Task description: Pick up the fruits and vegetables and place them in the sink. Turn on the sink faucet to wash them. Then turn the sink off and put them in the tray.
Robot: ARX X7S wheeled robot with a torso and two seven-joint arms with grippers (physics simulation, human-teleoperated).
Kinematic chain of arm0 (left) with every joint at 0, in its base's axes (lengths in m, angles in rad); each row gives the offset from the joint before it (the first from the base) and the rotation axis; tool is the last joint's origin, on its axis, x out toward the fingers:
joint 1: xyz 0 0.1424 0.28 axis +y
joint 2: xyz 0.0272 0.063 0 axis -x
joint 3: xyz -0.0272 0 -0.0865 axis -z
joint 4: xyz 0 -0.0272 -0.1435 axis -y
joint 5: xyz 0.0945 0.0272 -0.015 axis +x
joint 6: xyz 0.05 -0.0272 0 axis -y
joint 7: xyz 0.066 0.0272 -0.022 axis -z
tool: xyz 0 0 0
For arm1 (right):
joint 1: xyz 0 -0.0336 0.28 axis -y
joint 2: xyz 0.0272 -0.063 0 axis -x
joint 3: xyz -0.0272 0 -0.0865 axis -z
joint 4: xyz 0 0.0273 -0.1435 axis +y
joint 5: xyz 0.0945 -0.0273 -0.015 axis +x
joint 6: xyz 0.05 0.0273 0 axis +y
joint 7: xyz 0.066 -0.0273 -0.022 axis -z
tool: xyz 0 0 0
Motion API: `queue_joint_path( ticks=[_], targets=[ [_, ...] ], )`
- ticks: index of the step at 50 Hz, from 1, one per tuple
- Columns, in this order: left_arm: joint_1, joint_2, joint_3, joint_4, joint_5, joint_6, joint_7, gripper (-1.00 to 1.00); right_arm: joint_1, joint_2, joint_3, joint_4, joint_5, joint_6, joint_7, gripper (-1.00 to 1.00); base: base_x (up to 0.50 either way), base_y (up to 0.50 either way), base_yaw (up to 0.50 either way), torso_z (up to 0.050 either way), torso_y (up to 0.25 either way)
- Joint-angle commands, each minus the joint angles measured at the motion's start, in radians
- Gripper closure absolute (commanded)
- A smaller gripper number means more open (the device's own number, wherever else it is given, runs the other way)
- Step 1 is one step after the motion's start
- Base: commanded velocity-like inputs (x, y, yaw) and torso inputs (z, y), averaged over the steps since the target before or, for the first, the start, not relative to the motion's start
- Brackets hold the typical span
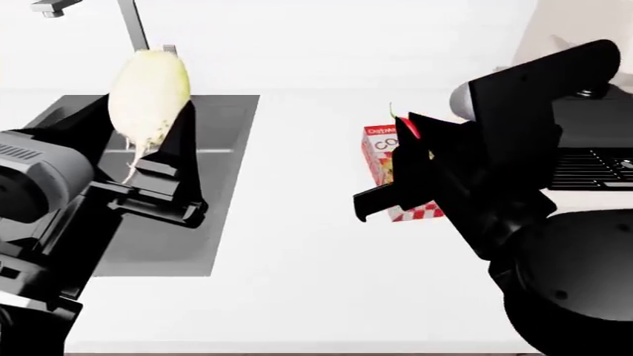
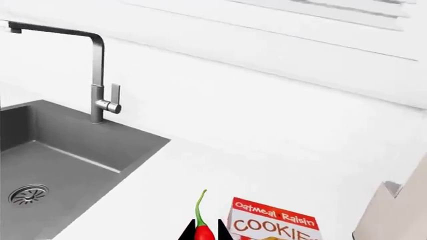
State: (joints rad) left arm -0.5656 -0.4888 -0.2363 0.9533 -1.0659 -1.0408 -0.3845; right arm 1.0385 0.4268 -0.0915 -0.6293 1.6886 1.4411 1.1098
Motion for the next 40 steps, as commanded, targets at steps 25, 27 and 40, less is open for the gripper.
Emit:
queue_joint_path(
  ticks=[25,27,40],
  targets=[
    [0.005,-0.026,0.011,-0.008,0.009,0.029,-0.024,1.0,-0.045,0.076,0.046,-0.064,0.092,-0.051,0.094,1.0,0.0,0.5,0.0,0.0,0.0],
    [0.006,-0.027,0.01,-0.01,0.009,0.032,-0.024,1.0,-0.046,0.077,0.045,-0.065,0.09,-0.053,0.092,1.0,0.0,0.5,0.0,0.0,0.0],
    [0.01,-0.032,0.024,-0.029,0.027,0.046,-0.02,1.0,-0.078,0.074,0.045,-0.072,0.036,-0.064,0.047,1.0,0.0,0.5,0.0,0.0,0.001]
  ],
)
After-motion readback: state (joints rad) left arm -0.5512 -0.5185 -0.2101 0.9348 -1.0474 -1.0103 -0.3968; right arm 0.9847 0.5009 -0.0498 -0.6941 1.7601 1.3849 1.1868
